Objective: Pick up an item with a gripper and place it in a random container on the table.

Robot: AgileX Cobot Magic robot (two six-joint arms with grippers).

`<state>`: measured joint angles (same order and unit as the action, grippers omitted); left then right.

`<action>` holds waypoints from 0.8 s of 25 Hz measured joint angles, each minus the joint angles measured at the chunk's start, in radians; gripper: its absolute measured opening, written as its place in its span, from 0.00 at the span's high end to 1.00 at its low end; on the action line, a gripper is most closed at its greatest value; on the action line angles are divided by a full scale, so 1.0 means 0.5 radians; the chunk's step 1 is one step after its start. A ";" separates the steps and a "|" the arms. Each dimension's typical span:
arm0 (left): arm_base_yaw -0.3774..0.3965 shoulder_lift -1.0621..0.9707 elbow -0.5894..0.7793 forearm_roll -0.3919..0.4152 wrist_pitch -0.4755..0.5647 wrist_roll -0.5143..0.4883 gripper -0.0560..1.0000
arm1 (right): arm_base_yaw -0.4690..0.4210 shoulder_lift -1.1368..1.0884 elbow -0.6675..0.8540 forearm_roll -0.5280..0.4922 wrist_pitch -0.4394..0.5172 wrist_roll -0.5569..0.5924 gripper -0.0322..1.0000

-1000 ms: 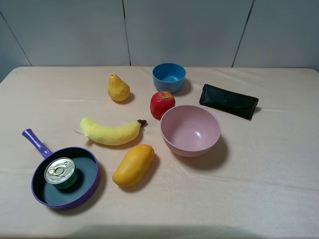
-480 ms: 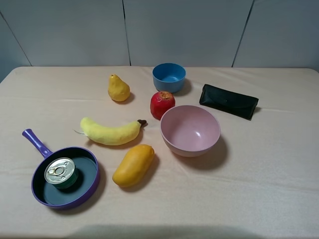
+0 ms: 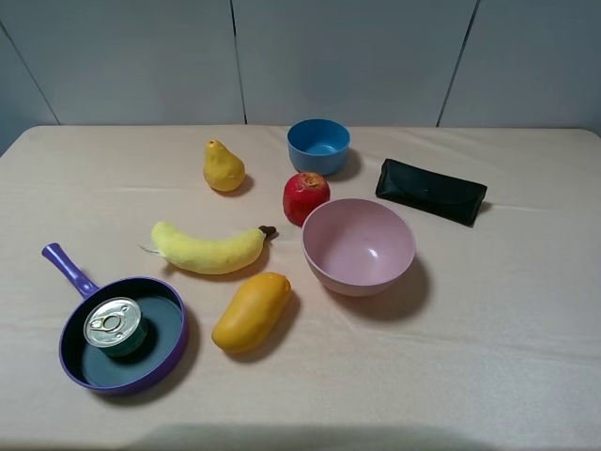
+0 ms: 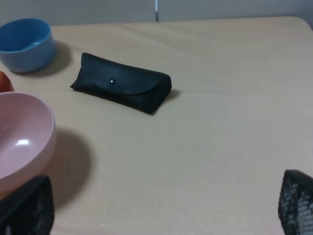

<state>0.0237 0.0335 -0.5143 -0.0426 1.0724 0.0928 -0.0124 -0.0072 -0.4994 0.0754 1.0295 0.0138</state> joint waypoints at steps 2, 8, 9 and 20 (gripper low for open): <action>0.004 -0.061 0.035 0.000 -0.003 0.000 0.01 | 0.000 0.000 0.000 0.000 0.000 0.000 0.30; 0.004 -0.079 0.044 0.000 -0.018 0.000 0.01 | 0.000 0.000 0.000 0.000 0.000 0.000 0.30; 0.004 -0.081 0.044 0.000 -0.020 0.000 0.01 | 0.000 0.000 0.000 0.000 0.000 0.000 0.30; 0.004 -0.081 0.044 0.000 -0.020 0.000 0.01 | 0.000 0.000 0.000 0.000 0.000 0.000 0.30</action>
<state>0.0256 -0.0070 -0.4925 -0.0426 1.0624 0.0928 -0.0124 -0.0072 -0.4994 0.0754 1.0295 0.0138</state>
